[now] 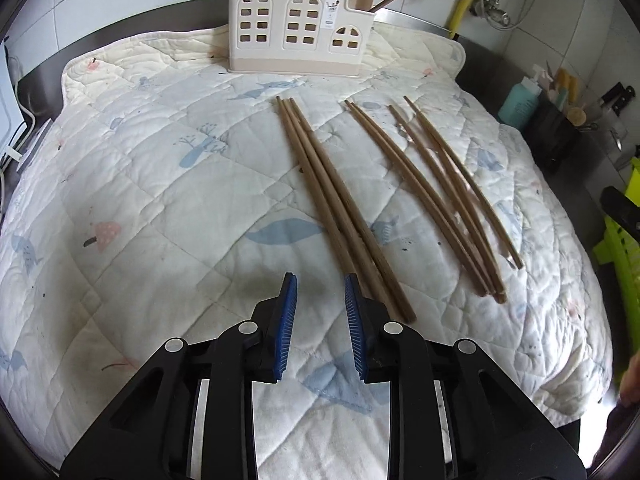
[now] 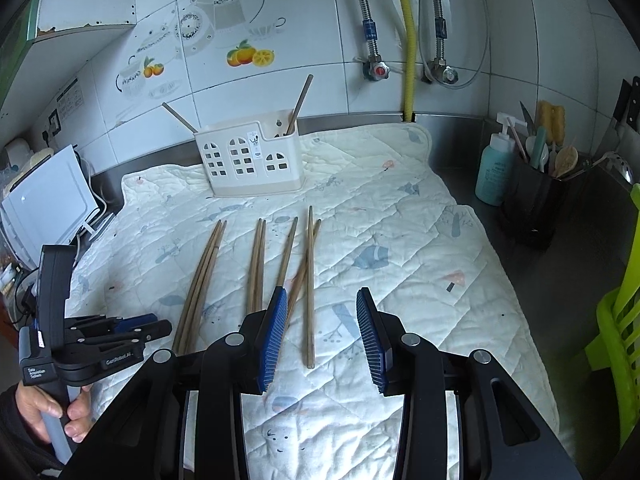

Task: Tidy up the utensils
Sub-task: 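Position the left gripper over a chopstick while the right gripper aligns with another, then close the left gripper on a chopstick while the right gripper grasps another and lifts, then carry both held chopsticks up toward the white utensil holder, then lower both chopsticks into the holder and open both grippers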

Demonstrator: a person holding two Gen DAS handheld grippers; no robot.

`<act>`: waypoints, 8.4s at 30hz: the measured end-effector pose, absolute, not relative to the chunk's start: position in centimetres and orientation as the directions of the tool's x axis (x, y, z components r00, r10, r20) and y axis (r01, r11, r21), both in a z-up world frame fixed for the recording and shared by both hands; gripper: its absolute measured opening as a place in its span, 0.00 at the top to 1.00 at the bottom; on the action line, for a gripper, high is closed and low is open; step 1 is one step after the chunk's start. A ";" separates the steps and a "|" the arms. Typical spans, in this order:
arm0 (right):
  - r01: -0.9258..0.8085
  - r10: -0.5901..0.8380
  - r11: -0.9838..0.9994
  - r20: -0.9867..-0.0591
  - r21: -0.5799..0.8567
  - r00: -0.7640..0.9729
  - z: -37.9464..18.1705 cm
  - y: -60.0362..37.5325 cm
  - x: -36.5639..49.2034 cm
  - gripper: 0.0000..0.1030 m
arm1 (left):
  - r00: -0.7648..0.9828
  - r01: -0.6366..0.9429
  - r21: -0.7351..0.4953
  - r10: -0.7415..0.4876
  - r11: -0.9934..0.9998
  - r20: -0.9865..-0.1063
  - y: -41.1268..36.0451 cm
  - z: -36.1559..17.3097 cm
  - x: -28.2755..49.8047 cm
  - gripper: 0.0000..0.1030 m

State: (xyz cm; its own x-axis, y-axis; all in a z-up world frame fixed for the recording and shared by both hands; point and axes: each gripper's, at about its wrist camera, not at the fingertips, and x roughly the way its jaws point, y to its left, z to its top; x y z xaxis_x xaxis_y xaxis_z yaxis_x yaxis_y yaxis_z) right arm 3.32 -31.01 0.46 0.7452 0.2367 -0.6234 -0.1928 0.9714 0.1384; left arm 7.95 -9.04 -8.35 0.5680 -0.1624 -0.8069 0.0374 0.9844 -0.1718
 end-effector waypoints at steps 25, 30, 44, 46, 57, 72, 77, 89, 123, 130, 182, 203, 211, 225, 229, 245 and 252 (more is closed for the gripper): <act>-0.188 0.241 0.970 -0.644 0.151 0.726 -1.2 -31.0 3.7 0.65 | 0.568 0.011 -0.136 -0.118 0.991 -0.815 -9.7 -9.0 8.1 0.77; -0.186 0.234 0.972 -0.653 0.143 0.720 -1.7 -30.7 3.9 0.65 | 0.570 -0.015 -0.201 -0.156 0.979 -0.807 -9.0 -8.7 8.1 0.77; -0.183 0.216 0.976 -0.676 0.121 0.704 -3.2 -30.2 4.4 0.65 | 0.570 -0.009 -0.187 -0.149 0.982 -0.808 -9.5 -9.2 7.9 0.76; -0.184 0.215 0.976 -0.678 0.119 0.703 -3.3 -30.1 4.5 0.65 | 0.567 -0.006 -0.205 -0.165 0.979 -0.807 -9.5 -9.1 7.9 0.77; -0.185 0.215 0.976 -0.687 0.118 0.694 -3.8 -30.0 4.7 0.65 | 0.580 -0.001 -0.158 -0.128 0.987 -0.804 -10.6 -9.0 7.8 0.77; -0.179 0.223 0.974 -0.696 0.136 0.682 -4.7 -30.1 4.9 0.65 | 0.602 -0.107 -0.089 -0.007 0.990 -0.799 -9.7 -9.5 8.5 0.94; -0.192 0.228 0.972 -0.711 0.133 0.666 -5.8 -29.7 5.4 0.70 | 0.610 -0.100 -0.094 -0.014 0.991 -0.792 -8.8 -9.5 8.7 0.94; -0.206 0.187 0.976 -0.736 0.066 0.651 -8.7 -27.4 6.7 0.82 | 0.642 -0.024 -0.186 -0.128 0.982 -0.756 -7.5 -10.0 9.1 0.94; -0.289 0.264 0.957 -0.513 0.031 0.817 4.8 -25.2 7.1 0.94 | 0.593 0.215 0.009 -0.123 0.976 -0.796 -3.7 -4.5 9.6 0.95; -0.289 0.266 0.957 -0.509 0.036 0.819 4.8 -25.2 6.9 0.94 | 0.520 0.222 -0.072 -0.180 0.972 -0.835 -3.3 -7.2 9.5 0.95; -0.377 0.367 0.924 -0.397 0.054 0.841 15.1 -24.2 13.7 0.94 | 0.725 0.210 -0.103 -0.226 0.972 -0.651 -0.1 7.7 14.3 0.95; -0.372 0.357 0.928 -0.287 0.003 0.889 20.9 -22.0 21.6 0.94 | 0.524 0.142 -0.090 -0.152 0.986 -0.838 1.4 11.7 23.8 0.94; -0.362 0.342 0.932 -0.295 -0.014 0.892 20.4 -21.0 24.2 0.94 | 0.504 0.125 -0.063 -0.118 0.990 -0.856 1.6 12.5 25.2 0.94; -0.345 0.320 0.938 -0.351 -0.010 0.880 17.9 -19.1 28.8 0.94 | 0.594 0.101 -0.127 -0.162 0.987 -0.788 0.8 14.2 29.6 0.94; -0.336 0.311 0.942 -0.382 0.003 0.870 16.6 -19.0 30.2 0.94 | 0.603 0.081 -0.144 -0.163 0.986 -0.781 0.8 14.0 31.0 0.93; -0.318 0.295 0.948 -0.417 0.015 0.860 14.9 -20.1 31.0 0.81 | 0.651 0.110 -0.176 -0.205 0.978 -0.730 -0.1 14.2 31.6 0.75; -0.327 0.311 0.945 -0.387 0.026 0.868 16.4 -21.0 27.4 0.74 | 0.694 0.122 -0.153 -0.194 0.981 -0.694 -0.2 15.6 29.5 0.72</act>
